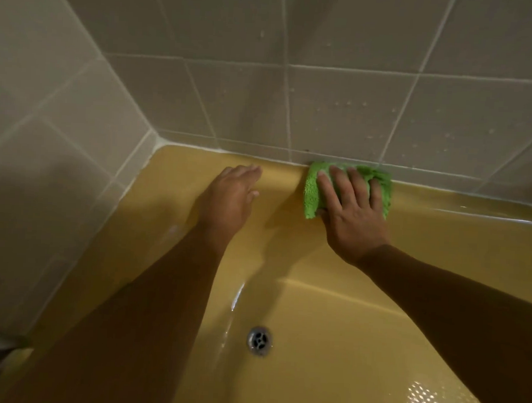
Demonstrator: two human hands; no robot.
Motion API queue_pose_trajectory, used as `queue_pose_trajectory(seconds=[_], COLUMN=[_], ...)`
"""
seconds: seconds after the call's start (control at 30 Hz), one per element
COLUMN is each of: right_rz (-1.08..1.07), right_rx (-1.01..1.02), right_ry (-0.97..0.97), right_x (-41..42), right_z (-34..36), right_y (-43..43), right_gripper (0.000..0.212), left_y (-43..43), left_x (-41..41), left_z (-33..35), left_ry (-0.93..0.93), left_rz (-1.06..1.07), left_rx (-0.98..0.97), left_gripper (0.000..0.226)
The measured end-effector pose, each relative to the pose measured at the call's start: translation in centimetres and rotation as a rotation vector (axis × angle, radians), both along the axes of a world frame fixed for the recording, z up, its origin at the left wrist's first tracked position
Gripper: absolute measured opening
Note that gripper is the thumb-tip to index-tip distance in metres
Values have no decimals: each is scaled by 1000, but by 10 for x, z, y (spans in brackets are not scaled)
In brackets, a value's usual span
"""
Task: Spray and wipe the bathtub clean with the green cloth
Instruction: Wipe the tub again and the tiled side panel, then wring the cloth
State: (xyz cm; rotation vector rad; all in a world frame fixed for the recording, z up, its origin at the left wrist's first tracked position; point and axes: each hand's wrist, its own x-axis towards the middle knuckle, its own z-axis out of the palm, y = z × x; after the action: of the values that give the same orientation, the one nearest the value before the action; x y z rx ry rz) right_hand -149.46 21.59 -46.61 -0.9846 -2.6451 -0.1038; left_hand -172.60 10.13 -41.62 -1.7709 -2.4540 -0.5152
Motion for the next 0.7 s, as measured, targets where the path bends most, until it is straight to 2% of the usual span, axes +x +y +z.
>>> queue_pose_trajectory(seconds=[0.2, 0.3, 0.43, 0.53, 0.63, 0.7], right_rz=[44, 71, 118, 254, 425, 463], right_rx=[-139, -244, -342, -360, -342, -323], right_ry=[-21, -15, -49, -115, -208, -213], right_x=[-98, -146, -198, -221, -225, -225], right_z=[15, 28, 49, 58, 57, 59], right_y=[-33, -50, -66, -82, -84, -71], right_gripper=[66, 66, 64, 64, 73, 74], left_y=[-44, -70, -104, -115, -116, -114], left_x=[-58, -67, -67, -69, -73, -75], left_z=[14, 24, 32, 37, 46, 52], left_ry=[26, -27, -7, -31, -37, -30], left_rz=[168, 285, 457, 525, 569, 578], left_rx=[-104, -110, -185, -256, -301, -356], left_gripper=[43, 38, 41, 43, 36, 36])
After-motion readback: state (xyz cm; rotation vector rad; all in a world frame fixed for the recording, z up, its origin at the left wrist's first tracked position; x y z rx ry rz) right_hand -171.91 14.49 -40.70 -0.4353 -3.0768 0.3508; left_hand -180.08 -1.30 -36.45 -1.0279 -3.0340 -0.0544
